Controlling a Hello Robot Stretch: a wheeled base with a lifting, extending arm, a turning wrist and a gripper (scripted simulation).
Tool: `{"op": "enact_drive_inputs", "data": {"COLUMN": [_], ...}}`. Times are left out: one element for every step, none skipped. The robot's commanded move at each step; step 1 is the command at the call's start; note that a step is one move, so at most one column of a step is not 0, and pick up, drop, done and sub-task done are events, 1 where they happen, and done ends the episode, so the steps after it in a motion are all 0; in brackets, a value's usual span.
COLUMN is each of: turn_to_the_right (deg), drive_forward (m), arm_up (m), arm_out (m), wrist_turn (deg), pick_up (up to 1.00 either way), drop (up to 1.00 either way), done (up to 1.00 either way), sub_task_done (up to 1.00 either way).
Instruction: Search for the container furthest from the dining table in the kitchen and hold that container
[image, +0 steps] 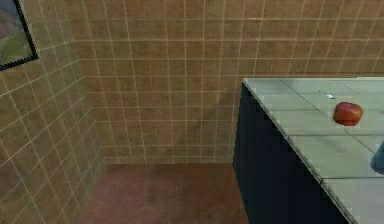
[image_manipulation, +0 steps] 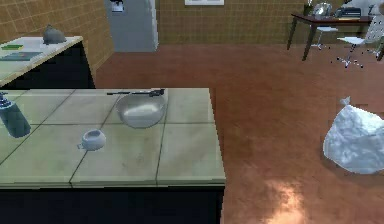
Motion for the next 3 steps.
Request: {"op": "enact_drive_inputs", "data": {"turn_to_the_right": [-9.0, 0.0, 0.0], "drive_forward": [0.0, 0.0, 0.0], "arm_up": [0.0, 0.5, 0.38], "arm_out": [0.0, 0.0, 0.0], "wrist_turn": [0.0, 0.0, 0.0], "pick_up": [0.0, 0.0, 0.0], "drop": [0.0, 0.0, 0.0], "done": [0.0, 0.0, 0.0], "sub_task_done": [0.0, 0.0, 0.0]}}
